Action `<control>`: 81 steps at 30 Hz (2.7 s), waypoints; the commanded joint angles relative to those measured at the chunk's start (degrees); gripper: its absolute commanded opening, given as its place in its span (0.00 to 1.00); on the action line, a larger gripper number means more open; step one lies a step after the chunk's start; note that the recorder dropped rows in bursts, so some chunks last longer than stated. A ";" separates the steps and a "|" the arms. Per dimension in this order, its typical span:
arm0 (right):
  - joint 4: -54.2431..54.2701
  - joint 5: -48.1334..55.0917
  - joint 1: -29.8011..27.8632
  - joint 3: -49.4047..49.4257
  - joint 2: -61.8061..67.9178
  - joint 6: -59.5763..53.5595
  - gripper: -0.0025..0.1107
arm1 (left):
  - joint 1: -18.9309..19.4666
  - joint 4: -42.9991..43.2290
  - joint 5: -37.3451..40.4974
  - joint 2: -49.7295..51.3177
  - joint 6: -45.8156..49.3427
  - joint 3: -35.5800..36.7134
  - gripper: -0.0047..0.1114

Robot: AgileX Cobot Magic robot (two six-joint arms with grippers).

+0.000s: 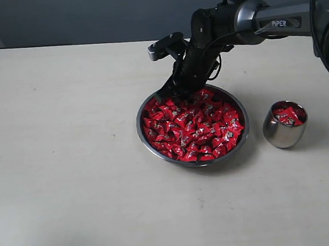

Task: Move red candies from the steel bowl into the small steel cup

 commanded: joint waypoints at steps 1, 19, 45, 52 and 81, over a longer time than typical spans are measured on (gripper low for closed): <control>-1.12 -0.72 -0.20 -0.34 -0.08 0.14 0.11 | -0.28 0.11 -0.55 -0.27 -0.11 0.11 0.04; -4.05 1.40 -0.20 -0.34 -6.92 3.65 0.02 | -0.28 0.11 -0.55 -0.27 -0.11 0.11 0.04; -10.51 -6.89 -15.91 36.09 -42.88 21.12 0.02 | -0.28 0.11 -0.55 -0.27 -0.11 0.11 0.04; -9.18 -9.38 -15.91 42.89 -45.20 21.12 0.02 | -0.28 0.11 -0.55 -0.27 -0.11 0.11 0.04; -12.39 -15.55 -15.91 45.41 -39.70 34.34 0.02 | -0.28 0.11 -0.55 -0.27 -0.11 0.11 0.04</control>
